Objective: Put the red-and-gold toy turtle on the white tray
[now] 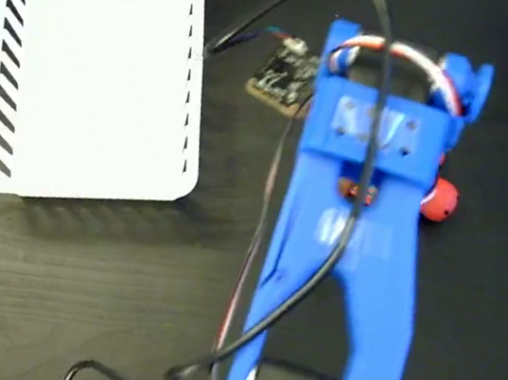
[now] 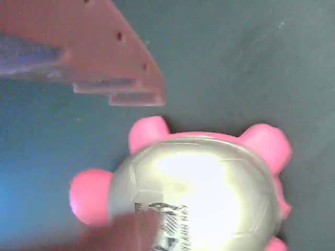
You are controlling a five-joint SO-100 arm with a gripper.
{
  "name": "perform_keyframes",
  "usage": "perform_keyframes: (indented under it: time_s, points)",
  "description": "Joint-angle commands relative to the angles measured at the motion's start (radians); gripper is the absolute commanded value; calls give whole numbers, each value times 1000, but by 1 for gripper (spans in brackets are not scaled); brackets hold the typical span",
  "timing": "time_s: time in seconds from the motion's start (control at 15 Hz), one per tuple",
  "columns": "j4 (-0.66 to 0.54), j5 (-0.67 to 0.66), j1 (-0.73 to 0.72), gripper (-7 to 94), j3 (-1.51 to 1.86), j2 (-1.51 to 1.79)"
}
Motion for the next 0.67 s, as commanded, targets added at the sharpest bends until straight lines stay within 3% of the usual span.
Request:
perform_keyframes:
  time_s: [0.0, 0.13, 0.33, 0.4, 0.6]
  points:
    - [32, -14, 38, 45, -97, -28]
    - [17, -20, 64, 59, -114, -74]
    - [5, -66, 94, 59, -114, -106]
    - [5, -78, 97, 66, -112, -123]
    - [-2, -83, 87, 68, -107, -178]
